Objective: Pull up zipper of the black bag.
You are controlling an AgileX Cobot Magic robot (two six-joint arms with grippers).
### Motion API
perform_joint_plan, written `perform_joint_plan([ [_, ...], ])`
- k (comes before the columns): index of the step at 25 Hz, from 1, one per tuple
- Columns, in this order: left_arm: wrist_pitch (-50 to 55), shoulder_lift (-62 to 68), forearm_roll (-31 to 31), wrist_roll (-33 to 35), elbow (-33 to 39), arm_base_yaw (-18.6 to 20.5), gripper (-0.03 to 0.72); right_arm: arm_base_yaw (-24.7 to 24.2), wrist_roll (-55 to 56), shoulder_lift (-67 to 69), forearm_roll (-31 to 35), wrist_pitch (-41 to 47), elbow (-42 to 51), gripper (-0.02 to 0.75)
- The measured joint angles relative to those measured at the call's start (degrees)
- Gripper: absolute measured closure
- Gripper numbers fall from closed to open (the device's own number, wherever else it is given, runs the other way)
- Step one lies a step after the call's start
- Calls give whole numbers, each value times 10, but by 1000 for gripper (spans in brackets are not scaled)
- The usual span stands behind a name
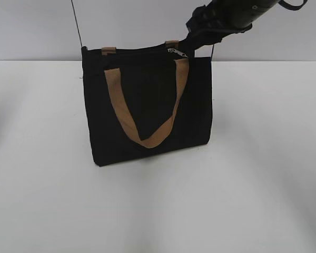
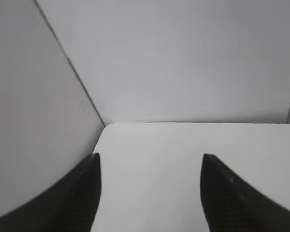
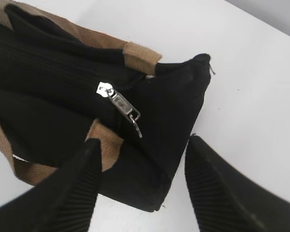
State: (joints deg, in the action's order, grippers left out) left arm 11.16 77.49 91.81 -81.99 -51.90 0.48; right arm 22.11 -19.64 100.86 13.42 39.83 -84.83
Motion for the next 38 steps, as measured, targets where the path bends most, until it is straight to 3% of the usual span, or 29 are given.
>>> perform_joint_plan([
  [4, 68, 8, -157, 77, 4, 0, 203, 0, 0, 0, 0, 10, 0, 317],
  [10, 92, 16, -468, 316, 8, -12, 203, 0, -12, -9, 0, 12, 0, 317],
  [15, 126, 16, -622, 452, 8, -55, 203, 0, -23, -16, 0, 23, 0, 317],
  [22, 204, 16, -779, 560, 6, -91, 211, 0, 8, -16, -12, 64, 0, 316],
  [27, 259, 16, -819, 583, -8, -91, 249, -13, 59, -35, -47, 115, 0, 316],
  [32, 297, 16, -853, 602, -25, -91, 256, -66, 94, -62, -53, 182, 0, 316],
  [38, 373, 16, -935, 689, -62, -91, 256, -144, 112, -65, -57, 271, 0, 316],
])
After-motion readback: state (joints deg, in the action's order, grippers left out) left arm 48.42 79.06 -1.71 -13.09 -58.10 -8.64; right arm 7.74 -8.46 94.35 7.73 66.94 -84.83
